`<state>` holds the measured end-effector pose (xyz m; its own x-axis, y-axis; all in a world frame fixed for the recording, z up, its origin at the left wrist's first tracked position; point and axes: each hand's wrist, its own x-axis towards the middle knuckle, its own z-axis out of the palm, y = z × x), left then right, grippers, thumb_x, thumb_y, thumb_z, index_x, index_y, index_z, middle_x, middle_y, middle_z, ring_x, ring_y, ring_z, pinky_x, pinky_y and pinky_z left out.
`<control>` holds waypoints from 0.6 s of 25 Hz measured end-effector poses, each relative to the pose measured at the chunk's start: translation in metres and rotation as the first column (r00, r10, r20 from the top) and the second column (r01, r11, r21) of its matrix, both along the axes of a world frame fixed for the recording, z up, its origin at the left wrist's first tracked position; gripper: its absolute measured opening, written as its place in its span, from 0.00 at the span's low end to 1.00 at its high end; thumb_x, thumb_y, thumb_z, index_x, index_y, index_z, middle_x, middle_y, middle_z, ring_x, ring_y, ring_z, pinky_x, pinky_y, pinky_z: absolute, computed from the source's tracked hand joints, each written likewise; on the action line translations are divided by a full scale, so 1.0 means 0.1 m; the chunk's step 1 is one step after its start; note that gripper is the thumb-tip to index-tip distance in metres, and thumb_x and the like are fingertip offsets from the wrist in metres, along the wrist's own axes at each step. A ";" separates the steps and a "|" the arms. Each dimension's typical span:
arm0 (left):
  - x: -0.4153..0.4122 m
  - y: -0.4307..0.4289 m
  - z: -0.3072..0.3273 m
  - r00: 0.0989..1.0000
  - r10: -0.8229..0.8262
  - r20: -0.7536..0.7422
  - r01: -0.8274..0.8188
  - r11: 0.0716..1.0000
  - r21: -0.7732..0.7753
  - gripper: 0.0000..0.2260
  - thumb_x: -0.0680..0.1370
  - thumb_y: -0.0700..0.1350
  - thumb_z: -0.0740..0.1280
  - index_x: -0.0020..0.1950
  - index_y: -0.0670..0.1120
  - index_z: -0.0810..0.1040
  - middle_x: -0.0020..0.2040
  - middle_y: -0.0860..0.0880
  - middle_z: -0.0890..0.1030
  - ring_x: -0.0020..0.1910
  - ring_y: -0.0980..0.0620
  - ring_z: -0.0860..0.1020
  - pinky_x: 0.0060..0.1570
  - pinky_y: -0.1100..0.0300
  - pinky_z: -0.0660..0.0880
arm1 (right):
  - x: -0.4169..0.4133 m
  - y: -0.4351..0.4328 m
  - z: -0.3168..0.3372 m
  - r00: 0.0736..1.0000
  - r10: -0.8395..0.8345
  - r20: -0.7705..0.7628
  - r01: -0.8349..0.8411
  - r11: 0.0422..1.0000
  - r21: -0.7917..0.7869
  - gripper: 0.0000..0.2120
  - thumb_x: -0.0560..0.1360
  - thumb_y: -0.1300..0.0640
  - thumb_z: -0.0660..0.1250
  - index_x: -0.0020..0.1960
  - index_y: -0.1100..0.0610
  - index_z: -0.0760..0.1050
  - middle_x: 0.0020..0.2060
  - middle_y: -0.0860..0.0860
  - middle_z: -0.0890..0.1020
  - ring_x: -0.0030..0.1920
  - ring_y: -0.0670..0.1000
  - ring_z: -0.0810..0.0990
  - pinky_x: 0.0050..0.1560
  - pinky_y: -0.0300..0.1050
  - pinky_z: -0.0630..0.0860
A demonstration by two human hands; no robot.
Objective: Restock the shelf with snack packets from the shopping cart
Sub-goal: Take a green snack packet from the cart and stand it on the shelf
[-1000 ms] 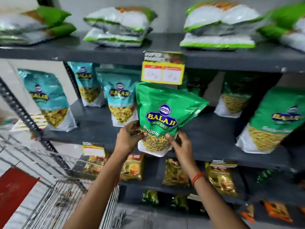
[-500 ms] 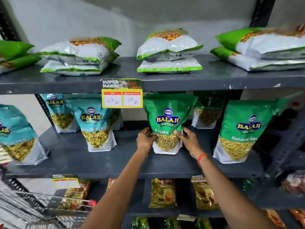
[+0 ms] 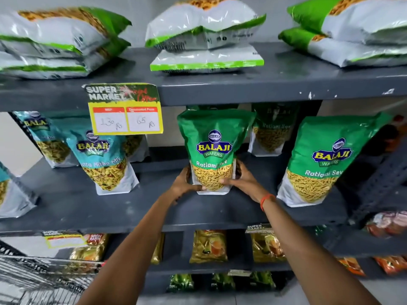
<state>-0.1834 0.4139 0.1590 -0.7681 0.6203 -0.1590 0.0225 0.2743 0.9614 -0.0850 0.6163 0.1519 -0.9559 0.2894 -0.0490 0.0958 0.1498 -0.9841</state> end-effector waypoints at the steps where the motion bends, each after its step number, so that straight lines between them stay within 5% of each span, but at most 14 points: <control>1: -0.04 0.02 0.00 0.998 -0.036 0.041 0.037 0.999 -0.003 0.44 0.59 0.37 0.78 0.70 0.43 0.60 0.64 0.50 0.73 0.64 0.50 0.71 0.58 0.61 0.74 | -0.01 0.01 -0.01 0.999 0.023 0.022 -0.024 0.999 0.028 0.45 0.63 0.59 0.78 0.72 0.51 0.57 0.66 0.49 0.73 0.65 0.48 0.72 0.64 0.43 0.71; 3: -0.07 0.03 -0.01 0.993 -0.071 0.095 0.071 0.997 0.002 0.39 0.62 0.32 0.76 0.69 0.42 0.62 0.63 0.47 0.75 0.64 0.46 0.73 0.54 0.63 0.78 | -0.02 0.01 -0.03 0.997 0.060 0.040 -0.061 0.998 0.035 0.40 0.64 0.62 0.77 0.70 0.53 0.61 0.64 0.50 0.74 0.64 0.49 0.73 0.58 0.35 0.73; 7: 0.01 -0.01 -0.08 0.996 -0.017 0.087 0.018 1.000 -0.017 0.33 0.64 0.35 0.76 0.66 0.43 0.67 0.65 0.44 0.76 0.62 0.47 0.76 0.66 0.46 0.71 | 0.08 -0.02 -0.03 0.993 0.110 0.039 -0.110 0.994 -0.012 0.30 0.66 0.63 0.75 0.64 0.49 0.67 0.59 0.48 0.77 0.60 0.47 0.76 0.55 0.31 0.74; 12: 0.42 -0.05 -0.20 0.998 -0.003 0.067 0.004 1.000 -0.010 0.28 0.66 0.37 0.76 0.62 0.48 0.70 0.59 0.51 0.78 0.57 0.52 0.77 0.56 0.63 0.76 | 0.45 -0.06 -0.25 0.996 0.053 0.075 -0.043 0.991 -0.130 0.28 0.65 0.61 0.76 0.60 0.47 0.69 0.56 0.46 0.79 0.58 0.44 0.77 0.61 0.41 0.73; 15: 0.51 -0.07 -0.22 0.998 0.014 0.065 -0.014 1.000 -0.001 0.30 0.66 0.37 0.75 0.65 0.44 0.68 0.61 0.49 0.77 0.58 0.51 0.76 0.59 0.58 0.74 | 0.55 -0.09 -0.23 0.995 0.050 0.092 -0.038 0.990 -0.134 0.25 0.66 0.61 0.75 0.56 0.45 0.70 0.53 0.41 0.79 0.56 0.42 0.76 0.60 0.40 0.72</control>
<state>-0.1324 0.4071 0.1371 -0.7650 0.6090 -0.2092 -0.0437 0.2751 0.9604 -0.0305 0.6069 0.1290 -0.9568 0.2322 -0.1751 0.1858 0.0251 -0.9823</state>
